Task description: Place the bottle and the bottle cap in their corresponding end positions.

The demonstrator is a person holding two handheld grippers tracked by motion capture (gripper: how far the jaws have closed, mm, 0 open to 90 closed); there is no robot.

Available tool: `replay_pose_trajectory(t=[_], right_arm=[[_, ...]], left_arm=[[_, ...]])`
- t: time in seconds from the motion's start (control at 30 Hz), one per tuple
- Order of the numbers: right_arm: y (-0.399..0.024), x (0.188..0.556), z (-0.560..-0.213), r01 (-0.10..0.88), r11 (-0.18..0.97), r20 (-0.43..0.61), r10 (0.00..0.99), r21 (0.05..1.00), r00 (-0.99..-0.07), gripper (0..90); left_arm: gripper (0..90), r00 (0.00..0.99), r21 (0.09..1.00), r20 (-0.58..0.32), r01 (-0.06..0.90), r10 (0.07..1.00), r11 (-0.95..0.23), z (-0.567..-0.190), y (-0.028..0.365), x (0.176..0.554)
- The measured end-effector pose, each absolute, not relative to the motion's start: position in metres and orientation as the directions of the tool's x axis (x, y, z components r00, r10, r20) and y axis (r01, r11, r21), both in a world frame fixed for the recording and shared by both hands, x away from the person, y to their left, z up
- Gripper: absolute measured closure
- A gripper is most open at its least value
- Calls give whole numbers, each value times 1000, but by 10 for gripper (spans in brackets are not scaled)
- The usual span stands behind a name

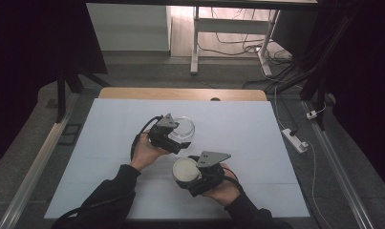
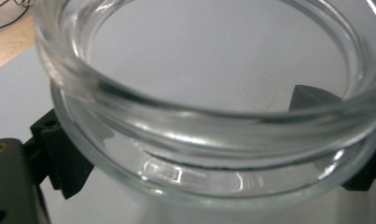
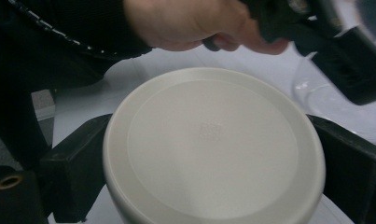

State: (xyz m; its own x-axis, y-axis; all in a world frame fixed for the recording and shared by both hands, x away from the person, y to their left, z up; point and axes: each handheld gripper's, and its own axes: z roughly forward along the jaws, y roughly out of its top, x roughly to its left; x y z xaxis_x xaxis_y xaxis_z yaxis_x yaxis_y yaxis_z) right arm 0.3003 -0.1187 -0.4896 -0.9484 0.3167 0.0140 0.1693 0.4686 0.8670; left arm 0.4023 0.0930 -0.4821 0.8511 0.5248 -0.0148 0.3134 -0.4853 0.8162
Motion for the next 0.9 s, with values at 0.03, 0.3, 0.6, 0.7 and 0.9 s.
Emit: replay_pose_trajectory(t=[0.03, 0.3, 0.6, 0.7, 0.9], right_arm=[[-118, 300, -491, 170, 470, 16, 314, 866, -949, 71], [-108, 302, -504, 172, 503, 12, 306, 847, -952, 71], [-105, 309, -518, 189, 531, 3, 331, 826, -944, 71], [-104, 310, -523, 192, 546, 0, 332, 815, -943, 71], [-104, 313, -528, 207, 566, 3, 340, 798, -941, 71]], left_arm=[[74, 851, 815, -13, 312, 524, -488, -483, 93, 403], [74, 841, 817, -10, 319, 541, -481, -490, 92, 411], [74, 828, 813, -12, 334, 560, -477, -499, 93, 420], [74, 824, 811, -15, 341, 566, -476, -502, 93, 423], [74, 819, 810, -17, 348, 574, -472, -506, 90, 428]])
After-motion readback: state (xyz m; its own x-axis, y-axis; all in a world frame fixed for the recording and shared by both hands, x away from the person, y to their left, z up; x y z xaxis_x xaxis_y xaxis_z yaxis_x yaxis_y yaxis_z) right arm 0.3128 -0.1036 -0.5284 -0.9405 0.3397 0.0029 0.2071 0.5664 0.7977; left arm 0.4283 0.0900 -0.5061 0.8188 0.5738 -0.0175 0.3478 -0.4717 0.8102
